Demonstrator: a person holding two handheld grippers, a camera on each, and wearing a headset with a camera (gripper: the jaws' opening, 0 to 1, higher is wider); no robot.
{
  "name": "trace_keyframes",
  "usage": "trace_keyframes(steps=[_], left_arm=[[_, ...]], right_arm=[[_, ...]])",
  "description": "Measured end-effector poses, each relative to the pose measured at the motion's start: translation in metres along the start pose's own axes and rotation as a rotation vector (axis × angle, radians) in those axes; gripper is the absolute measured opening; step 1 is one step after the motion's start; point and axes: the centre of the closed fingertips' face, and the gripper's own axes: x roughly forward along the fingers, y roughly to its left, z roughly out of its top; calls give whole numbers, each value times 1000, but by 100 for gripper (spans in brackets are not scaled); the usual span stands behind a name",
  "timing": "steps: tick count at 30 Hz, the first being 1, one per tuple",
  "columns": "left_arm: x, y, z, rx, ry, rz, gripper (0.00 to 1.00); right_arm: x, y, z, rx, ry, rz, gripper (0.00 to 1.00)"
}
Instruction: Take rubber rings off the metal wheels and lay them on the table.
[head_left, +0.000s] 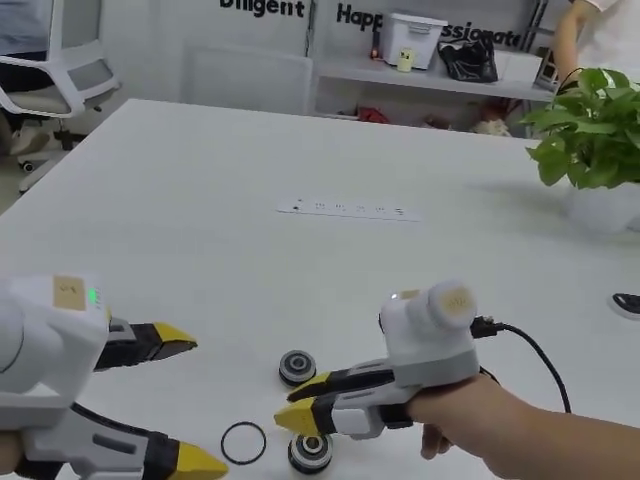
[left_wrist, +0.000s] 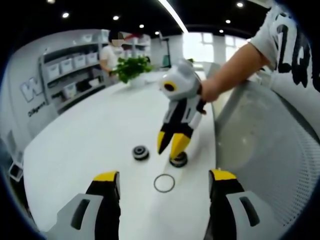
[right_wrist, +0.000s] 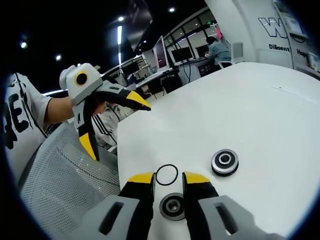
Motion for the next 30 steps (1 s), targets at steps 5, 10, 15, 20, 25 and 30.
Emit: trace_keyframes(steps=[5,10,15,20,25,30], left_arm=[[2,0,1,2,4,-5,73],[3,1,2,5,4,-8,73],[4,2,3,5,4,-8,73],[7,2,5,8,5,-14,73],[10,3,6,11,6,-17,73],[14,4,7,13,8,-22,73]], right_arm=[[-5,-2,-1,1,-2,-4,21],[-11,-4,0,-2,-7,-7,22],[-16,-7,1,-2,-13,-13,22],[-20,-10,3,2,-22,-20,23],[-22,-11,0,-3,-18,-18,23],[-25,-12,-3,-5,-10,-17,23]])
